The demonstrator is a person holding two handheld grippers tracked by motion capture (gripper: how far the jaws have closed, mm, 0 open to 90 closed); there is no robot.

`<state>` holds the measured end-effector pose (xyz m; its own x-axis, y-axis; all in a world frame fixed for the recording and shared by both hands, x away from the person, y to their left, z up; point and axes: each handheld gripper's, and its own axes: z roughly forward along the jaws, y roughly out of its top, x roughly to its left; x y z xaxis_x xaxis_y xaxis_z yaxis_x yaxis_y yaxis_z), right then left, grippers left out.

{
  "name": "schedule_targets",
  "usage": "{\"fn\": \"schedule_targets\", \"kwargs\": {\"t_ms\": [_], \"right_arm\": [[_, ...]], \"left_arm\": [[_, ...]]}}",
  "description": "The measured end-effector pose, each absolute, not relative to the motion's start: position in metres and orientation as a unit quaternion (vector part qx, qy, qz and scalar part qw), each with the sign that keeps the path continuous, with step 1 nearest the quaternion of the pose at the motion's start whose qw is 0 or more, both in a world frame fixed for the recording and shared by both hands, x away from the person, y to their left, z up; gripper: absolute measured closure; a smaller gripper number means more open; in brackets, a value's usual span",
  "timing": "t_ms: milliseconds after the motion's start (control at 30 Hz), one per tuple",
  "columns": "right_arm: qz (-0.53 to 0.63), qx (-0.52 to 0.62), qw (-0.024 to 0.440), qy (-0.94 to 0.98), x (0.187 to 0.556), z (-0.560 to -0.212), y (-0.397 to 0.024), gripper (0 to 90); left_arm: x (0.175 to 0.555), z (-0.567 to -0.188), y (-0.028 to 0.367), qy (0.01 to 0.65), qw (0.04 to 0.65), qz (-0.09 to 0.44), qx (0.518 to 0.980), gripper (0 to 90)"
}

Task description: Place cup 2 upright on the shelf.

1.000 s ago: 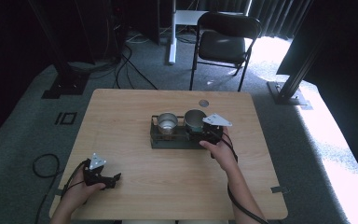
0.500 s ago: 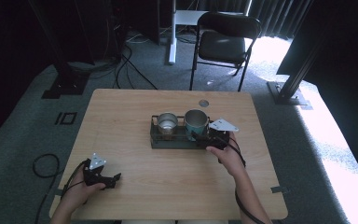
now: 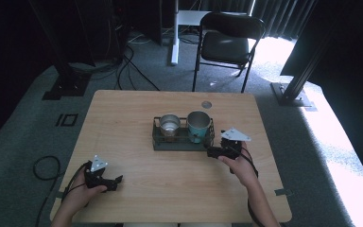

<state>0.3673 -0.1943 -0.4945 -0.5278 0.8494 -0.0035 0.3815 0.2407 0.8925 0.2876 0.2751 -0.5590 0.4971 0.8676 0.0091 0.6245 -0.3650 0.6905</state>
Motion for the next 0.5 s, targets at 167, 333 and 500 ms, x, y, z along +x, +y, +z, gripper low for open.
{"fn": "schedule_targets", "kwargs": {"t_ms": [167, 333, 500], "right_arm": [[0.45, 0.422, 0.251, 0.746, 0.363, -0.503, -0.202, 10.9], [0.442, 0.431, 0.246, 0.748, 0.357, -0.511, -0.21, 10.9], [0.432, 0.437, 0.245, 0.75, 0.351, -0.519, -0.22, 10.9]], "left_arm": [[0.288, -0.559, 0.275, 0.464, 0.32, 0.19, 0.804, 2.7], [0.288, -0.559, 0.275, 0.464, 0.32, 0.19, 0.804, 2.7], [0.288, -0.559, 0.275, 0.464, 0.32, 0.191, 0.804, 2.8]]}}
